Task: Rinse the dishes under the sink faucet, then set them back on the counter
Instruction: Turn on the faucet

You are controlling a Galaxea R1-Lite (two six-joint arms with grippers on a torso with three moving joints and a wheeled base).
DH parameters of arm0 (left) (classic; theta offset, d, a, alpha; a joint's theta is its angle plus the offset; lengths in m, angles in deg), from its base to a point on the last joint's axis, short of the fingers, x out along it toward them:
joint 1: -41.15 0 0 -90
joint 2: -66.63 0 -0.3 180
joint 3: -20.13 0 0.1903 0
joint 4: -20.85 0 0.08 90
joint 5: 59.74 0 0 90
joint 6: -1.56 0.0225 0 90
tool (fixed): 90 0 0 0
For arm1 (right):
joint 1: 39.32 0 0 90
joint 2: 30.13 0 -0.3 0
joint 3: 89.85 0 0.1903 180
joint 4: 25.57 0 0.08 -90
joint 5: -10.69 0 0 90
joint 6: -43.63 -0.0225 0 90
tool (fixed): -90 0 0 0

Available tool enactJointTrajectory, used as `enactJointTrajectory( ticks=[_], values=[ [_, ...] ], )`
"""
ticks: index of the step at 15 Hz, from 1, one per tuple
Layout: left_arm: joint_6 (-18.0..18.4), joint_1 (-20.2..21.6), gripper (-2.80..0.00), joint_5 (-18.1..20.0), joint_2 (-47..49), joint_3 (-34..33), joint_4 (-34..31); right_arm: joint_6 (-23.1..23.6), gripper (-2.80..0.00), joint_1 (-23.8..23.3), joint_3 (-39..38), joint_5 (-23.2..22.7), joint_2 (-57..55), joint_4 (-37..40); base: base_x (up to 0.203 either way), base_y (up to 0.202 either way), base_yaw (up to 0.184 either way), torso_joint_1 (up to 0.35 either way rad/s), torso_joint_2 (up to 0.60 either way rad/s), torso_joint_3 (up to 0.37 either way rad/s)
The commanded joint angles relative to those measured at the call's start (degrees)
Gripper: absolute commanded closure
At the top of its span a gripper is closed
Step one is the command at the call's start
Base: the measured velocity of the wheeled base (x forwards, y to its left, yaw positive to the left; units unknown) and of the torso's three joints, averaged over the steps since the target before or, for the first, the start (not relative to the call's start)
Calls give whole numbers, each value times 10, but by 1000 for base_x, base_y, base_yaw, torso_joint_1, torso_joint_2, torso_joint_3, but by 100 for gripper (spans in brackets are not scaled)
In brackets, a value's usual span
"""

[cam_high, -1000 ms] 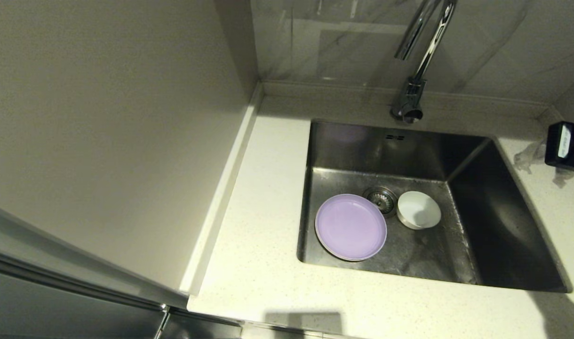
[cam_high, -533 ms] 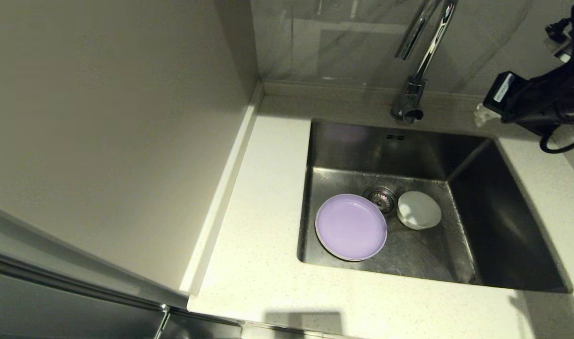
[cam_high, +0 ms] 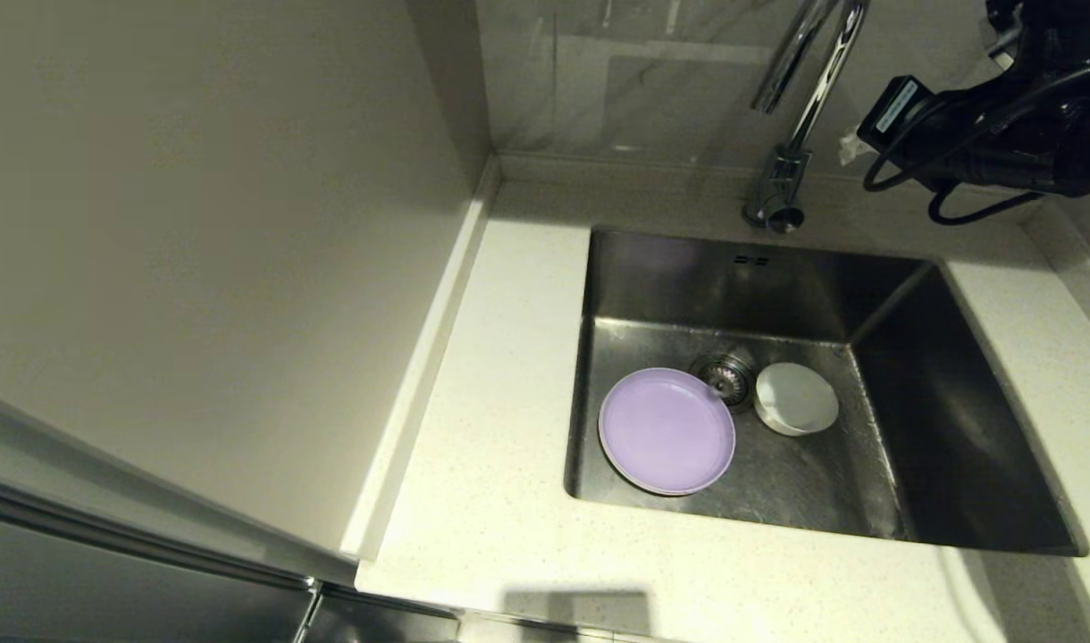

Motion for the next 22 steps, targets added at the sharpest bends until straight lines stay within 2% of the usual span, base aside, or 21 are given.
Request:
enactJointTrajectory(
  ticks=[1, 5, 12, 19, 22],
  values=[
    [0, 0, 0, 0, -1, 0, 0, 8, 0, 0, 28, 0, -29, -4, 0, 0, 0, 0, 0, 0],
    [0, 0, 0, 0, -1, 0, 0, 49, 0, 0, 84, 0, -63, -6, 0, 0, 0, 0, 0, 0],
    [0, 0, 0, 0, -1, 0, 0, 88, 0, 1, 88, -3, -99, -77, 0, 0, 0, 0, 0, 0],
    [0, 0, 0, 0, -1, 0, 0, 100, 0, 1, 88, -6, -114, -78, 0, 0, 0, 0, 0, 0],
    [0, 0, 0, 0, -1, 0, 0, 128, 0, -2, 88, -20, -112, -76, 0, 0, 0, 0, 0, 0]
  ],
)
